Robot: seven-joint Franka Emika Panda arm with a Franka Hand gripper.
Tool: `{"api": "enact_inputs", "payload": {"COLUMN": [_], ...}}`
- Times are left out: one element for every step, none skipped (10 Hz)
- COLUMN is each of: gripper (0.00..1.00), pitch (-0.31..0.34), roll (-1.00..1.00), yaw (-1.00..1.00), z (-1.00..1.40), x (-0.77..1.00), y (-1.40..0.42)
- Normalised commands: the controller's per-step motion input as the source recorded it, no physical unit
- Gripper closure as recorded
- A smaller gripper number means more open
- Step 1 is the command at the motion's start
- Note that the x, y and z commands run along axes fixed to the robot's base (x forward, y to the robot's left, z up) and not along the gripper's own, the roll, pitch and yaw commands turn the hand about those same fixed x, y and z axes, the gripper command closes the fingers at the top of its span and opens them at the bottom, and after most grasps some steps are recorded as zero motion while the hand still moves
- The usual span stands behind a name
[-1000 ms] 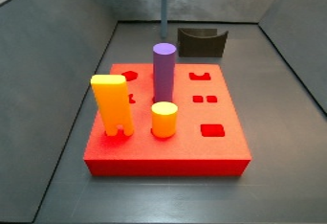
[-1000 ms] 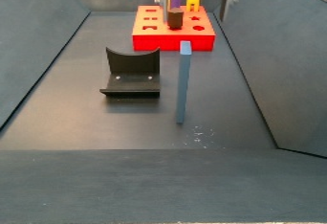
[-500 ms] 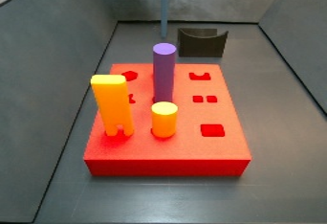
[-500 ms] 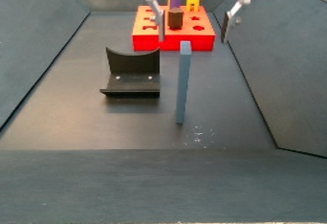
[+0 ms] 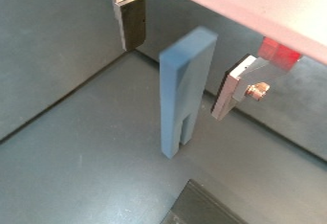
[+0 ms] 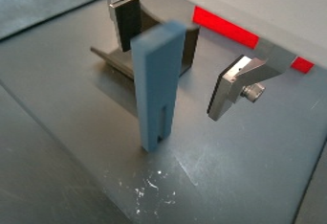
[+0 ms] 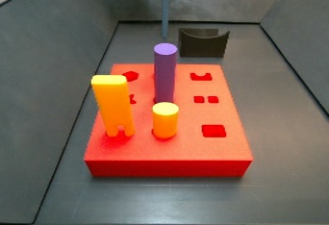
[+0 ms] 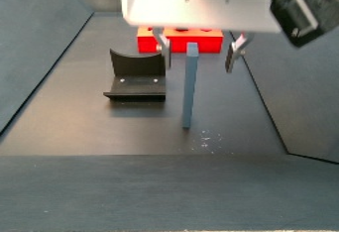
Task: Pick up the double-square object. Move up. Move to above the board. Insert the double-square object.
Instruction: Pick up the double-square object.
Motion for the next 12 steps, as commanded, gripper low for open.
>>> {"api": "enact_inputs", "payload": {"gripper": [0.00,0.00,0.00,1.00,1.00,1.00,1.00,1.00,1.00,1.00,1.00,1.00], "pitch": [-0.064,-0.024,-0.006,0.000,0.000,0.000,0.000,0.000,0.000,0.000,0.000,0.000], "roll": [-0.13,0.00,0.00,0.00,0.00,0.00,0.00,0.00,0.00,0.00,0.00,0.00], "yaw": [0.00,0.00,0.00,0.00,0.00,0.00,0.00,0.00,0.00,0.00,0.00,0.00], "z": [-0.19,-0.09,0.00,0.00,0.00,0.00,0.00,0.00,0.00,0.00,0.00,0.00], "x": [0.00,0.00,0.00,0.00,0.00,0.00,0.00,0.00,0.00,0.00,0.00,0.00], "y": [0.02,0.04,0.00,0.00,0.00,0.00,0.00,0.00,0.00,0.00,0.00,0.00]}}
